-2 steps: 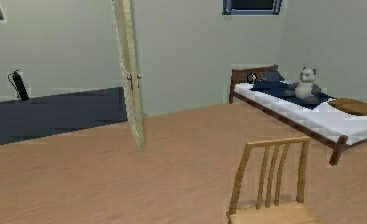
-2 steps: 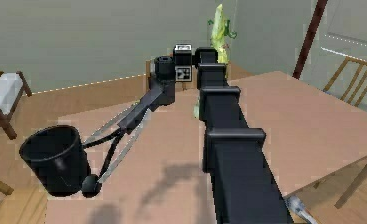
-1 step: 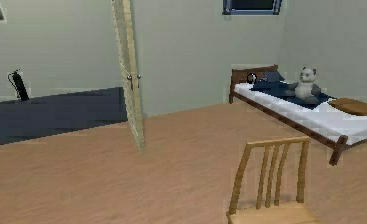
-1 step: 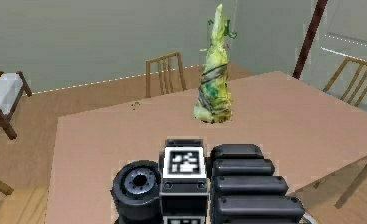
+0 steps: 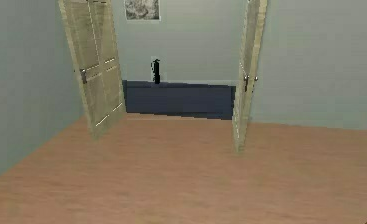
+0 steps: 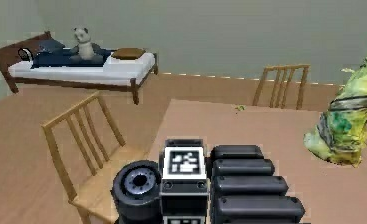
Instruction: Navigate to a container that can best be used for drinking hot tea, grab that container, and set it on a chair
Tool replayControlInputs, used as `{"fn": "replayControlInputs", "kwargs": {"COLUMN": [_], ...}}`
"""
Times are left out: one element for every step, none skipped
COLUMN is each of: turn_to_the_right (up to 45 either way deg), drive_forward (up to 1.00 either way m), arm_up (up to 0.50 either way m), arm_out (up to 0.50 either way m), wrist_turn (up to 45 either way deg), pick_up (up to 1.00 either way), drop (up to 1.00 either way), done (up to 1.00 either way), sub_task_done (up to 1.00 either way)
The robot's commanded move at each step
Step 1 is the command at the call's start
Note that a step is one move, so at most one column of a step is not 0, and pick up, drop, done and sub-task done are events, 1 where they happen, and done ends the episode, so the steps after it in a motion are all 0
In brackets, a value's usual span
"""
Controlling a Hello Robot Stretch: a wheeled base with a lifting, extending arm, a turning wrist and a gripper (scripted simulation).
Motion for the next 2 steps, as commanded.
{"fn": "replayControlInputs", "kwargs": {"turn_to_the_right": [0.0,21.0], "drive_forward": [0.35,0.0], "arm_up": [0.0,0.0], "arm_out": [0.0,0.0], "wrist_turn": [0.0,0.0], "pick_up": [0.0,0.0], "drop": [0.0,0.0], "done": [0.0,0.0], "sub_task_done": [0.0,0.0]}}
